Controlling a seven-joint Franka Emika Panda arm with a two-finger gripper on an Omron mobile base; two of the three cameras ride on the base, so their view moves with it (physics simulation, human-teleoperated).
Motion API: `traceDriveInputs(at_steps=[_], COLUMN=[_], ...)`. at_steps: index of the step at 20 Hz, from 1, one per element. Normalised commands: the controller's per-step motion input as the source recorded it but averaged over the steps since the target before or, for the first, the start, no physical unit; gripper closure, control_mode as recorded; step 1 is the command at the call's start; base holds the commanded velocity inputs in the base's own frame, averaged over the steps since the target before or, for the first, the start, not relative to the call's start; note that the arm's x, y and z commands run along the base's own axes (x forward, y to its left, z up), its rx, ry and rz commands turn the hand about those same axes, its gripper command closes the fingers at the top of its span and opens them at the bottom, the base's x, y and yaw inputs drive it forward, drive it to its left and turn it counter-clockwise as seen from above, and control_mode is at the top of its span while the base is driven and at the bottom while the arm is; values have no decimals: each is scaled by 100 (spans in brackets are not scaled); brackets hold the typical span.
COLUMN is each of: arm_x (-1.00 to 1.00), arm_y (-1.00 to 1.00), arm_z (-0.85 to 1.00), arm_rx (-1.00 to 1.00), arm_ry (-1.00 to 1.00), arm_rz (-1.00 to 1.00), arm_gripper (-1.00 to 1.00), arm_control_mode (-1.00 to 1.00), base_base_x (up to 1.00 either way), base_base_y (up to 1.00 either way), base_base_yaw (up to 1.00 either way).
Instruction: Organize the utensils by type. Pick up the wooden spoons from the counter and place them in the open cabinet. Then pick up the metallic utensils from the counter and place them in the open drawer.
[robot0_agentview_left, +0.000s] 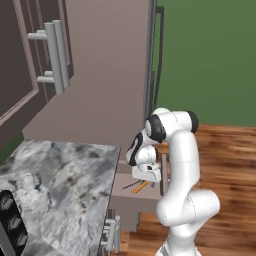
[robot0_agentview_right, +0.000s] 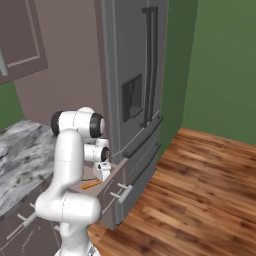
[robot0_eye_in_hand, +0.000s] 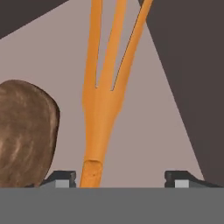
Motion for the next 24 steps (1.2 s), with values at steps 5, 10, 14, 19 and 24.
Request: traceDriveInputs(at_steps=[5, 10, 14, 19, 24], arm_x=[-5, -7, -17, -53, -64], arm_y=[-1, 0, 0, 0, -2], arm_z=[40, 54, 57, 56, 58], arm_rx=[6, 2, 1, 0, 0], arm_ry=[-1, -9, -12, -27, -33], arm_rz=[0, 0, 0, 3, 16], arm_gripper=[-100, -100, -100, -100, -100], arm_control_mode=[-100, -100, -100, -100, -100], base_base_x=[0, 0, 0, 0, 0], base_base_y=[0, 0, 0, 0, 0], base_base_yaw=[0, 0, 0, 0, 0])
